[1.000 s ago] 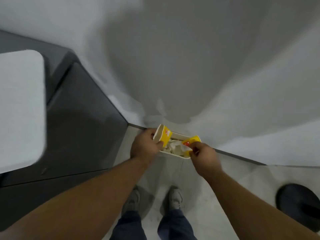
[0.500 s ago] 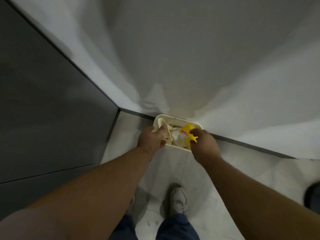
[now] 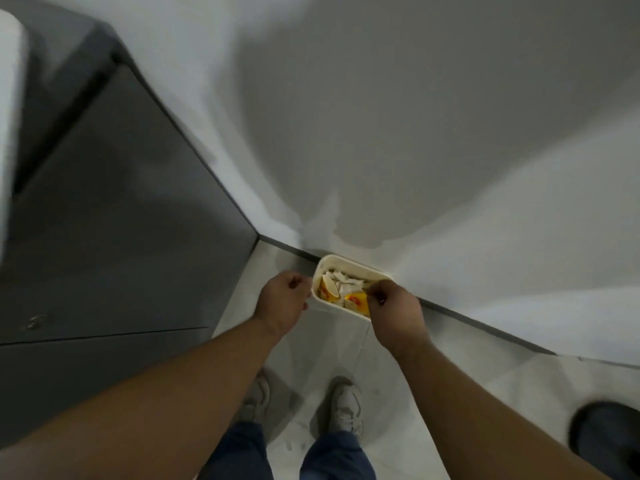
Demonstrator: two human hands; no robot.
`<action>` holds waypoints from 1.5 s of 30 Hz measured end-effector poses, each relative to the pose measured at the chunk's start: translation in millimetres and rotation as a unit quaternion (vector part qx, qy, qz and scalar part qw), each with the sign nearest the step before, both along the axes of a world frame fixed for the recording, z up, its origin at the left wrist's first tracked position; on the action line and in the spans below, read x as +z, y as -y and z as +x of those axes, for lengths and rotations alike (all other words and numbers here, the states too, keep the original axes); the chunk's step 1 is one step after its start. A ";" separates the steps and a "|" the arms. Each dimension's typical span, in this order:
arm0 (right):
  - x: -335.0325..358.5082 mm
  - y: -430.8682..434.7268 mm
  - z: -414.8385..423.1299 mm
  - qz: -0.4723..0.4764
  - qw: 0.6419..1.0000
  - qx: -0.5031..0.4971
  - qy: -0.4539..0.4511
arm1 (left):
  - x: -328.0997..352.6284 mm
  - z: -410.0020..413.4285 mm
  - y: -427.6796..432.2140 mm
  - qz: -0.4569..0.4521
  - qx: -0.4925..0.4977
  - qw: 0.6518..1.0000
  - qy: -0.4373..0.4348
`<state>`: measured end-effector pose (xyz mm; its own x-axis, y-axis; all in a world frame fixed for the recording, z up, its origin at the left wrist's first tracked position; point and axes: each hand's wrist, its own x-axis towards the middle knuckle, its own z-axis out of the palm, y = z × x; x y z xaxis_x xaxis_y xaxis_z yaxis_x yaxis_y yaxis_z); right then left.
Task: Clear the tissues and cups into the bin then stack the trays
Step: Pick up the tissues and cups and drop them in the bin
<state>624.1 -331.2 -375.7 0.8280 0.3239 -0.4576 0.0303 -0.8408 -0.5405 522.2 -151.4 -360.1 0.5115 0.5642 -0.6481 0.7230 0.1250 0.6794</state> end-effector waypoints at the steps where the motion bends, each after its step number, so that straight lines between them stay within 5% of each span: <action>1: 22.9 -7.7 1.7 0.023 1.000 -0.002 0.006 | 26.5 4.3 -3.0 0.005 0.010 1.000 0.015; 12: 315.6 -99.7 10.4 0.204 0.970 0.106 0.083 | 312.1 -30.8 -61.1 0.070 0.082 0.976 0.187; 20: 456.0 -182.9 -14.4 0.299 0.923 0.200 0.134 | 434.7 -113.5 -136.7 0.183 0.189 0.934 0.240; 30: 478.6 -310.2 -73.2 0.301 0.904 0.273 0.137 | 436.5 -201.0 -267.9 0.203 0.304 0.902 0.230; 45: 432.9 -494.6 -106.5 0.227 0.928 0.259 0.143 | 390.6 -204.6 -548.2 0.311 0.210 0.925 0.061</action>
